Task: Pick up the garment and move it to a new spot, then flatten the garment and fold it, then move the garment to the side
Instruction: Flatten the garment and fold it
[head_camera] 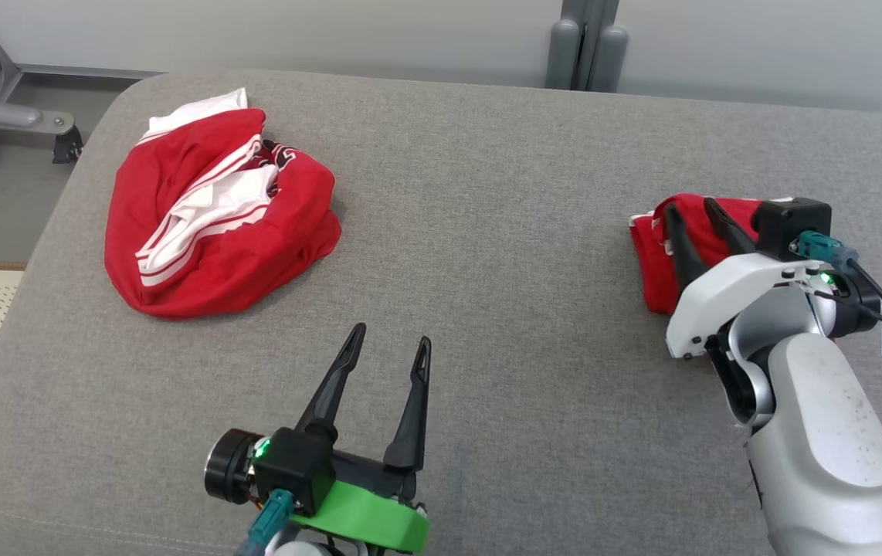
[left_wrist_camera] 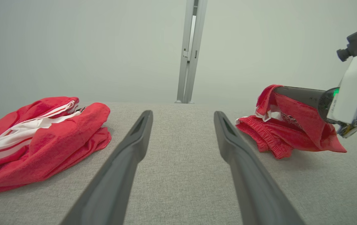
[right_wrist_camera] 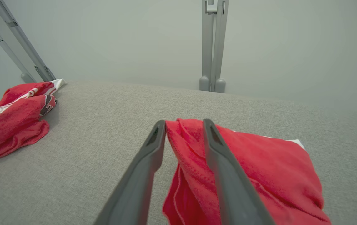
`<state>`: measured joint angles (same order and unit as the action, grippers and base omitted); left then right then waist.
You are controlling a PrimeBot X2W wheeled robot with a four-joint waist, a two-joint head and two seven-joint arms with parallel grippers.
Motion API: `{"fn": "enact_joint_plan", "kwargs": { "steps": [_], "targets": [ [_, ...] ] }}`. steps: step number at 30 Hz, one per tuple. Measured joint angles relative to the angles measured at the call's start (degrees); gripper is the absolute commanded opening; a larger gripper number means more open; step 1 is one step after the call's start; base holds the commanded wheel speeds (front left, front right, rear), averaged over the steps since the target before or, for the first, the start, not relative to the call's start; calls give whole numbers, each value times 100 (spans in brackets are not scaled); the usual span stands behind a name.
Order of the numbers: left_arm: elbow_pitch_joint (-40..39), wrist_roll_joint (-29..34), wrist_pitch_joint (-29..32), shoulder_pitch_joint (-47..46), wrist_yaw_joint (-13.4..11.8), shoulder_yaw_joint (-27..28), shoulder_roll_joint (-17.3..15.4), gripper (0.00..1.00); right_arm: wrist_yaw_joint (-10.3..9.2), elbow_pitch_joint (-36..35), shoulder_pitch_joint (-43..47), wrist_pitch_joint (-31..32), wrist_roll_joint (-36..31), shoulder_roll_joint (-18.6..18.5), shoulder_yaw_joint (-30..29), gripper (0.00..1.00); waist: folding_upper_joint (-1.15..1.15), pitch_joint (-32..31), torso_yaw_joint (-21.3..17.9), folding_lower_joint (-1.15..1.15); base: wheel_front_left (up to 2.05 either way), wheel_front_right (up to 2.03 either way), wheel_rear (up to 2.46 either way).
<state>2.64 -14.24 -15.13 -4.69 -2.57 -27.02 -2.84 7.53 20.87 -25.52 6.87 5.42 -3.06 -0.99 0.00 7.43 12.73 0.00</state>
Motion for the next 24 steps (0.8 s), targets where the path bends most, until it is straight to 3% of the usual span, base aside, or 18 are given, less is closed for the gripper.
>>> {"fn": "enact_joint_plan", "kwargs": {
  "steps": [10, 18, 19, 20, 24],
  "targets": [
    [-29, -7, 0, 86, -5, 130, 0, 100, -1, -917, 634, -264, 1163, 29, 875, 100, 0, -17, -102, 0, 0, 0, 0],
    [-81, 19, 0, 152, 7, 277, 1, 100, -2, -1440, 1622, -605, 1369, -16, 634, 97, 0, -7, -268, 0, 0, 0, 0],
    [-86, 20, 0, 166, 9, 294, 1, 100, -2, -1475, 1677, -625, 1406, -49, 553, 29, 0, -6, -277, 0, 0, 0, 0],
    [-90, 22, 0, 179, 11, 313, 1, 100, -4, -1503, 1710, -639, 1445, -108, 453, 0, 0, -2, -286, 0, 0, 0, 0],
    [-99, 25, 0, 181, 27, 308, 0, 100, -4, -1357, 1567, -599, 1460, -387, 278, 0, 0, 36, -299, 0, 0, 0, 0]
  ]
}}
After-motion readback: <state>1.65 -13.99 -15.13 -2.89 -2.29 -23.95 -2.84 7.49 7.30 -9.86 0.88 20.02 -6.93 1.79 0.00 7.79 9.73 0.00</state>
